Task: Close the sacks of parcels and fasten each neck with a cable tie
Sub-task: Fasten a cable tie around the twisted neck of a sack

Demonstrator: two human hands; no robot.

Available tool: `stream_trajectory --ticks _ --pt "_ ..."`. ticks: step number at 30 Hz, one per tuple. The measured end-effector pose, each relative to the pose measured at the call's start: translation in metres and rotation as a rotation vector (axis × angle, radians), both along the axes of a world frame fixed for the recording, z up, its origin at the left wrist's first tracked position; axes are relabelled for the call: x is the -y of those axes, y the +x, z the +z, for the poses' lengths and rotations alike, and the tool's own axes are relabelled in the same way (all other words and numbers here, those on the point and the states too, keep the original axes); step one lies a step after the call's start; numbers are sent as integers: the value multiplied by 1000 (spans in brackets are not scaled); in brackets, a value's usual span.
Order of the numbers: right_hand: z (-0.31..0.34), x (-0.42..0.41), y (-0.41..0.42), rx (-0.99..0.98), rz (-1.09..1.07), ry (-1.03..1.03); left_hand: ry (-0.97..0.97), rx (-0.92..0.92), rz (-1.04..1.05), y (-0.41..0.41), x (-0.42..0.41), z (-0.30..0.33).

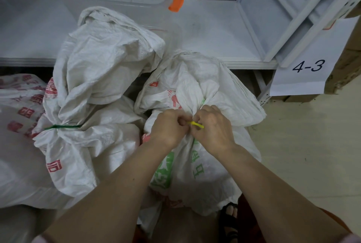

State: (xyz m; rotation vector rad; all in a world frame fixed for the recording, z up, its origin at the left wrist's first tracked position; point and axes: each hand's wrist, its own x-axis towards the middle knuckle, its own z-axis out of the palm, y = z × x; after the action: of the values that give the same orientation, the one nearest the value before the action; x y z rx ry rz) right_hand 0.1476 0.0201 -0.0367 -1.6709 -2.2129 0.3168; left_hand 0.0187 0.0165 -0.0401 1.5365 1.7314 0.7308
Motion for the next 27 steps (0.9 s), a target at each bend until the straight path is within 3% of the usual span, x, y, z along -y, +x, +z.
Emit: stream_trajectory --ticks 5,12,18,27 --pt "10 -2 6 -35 -42 -1 263 18 47 8 1 6" --pt "20 4 13 -72 -56 -15 234 -182 -57 10 5 9" --pt "23 4 16 -100 -78 -72 265 -176 -116 8 4 9" --pt "13 5 5 -355 -402 -149 190 -304 -114 15 8 11"
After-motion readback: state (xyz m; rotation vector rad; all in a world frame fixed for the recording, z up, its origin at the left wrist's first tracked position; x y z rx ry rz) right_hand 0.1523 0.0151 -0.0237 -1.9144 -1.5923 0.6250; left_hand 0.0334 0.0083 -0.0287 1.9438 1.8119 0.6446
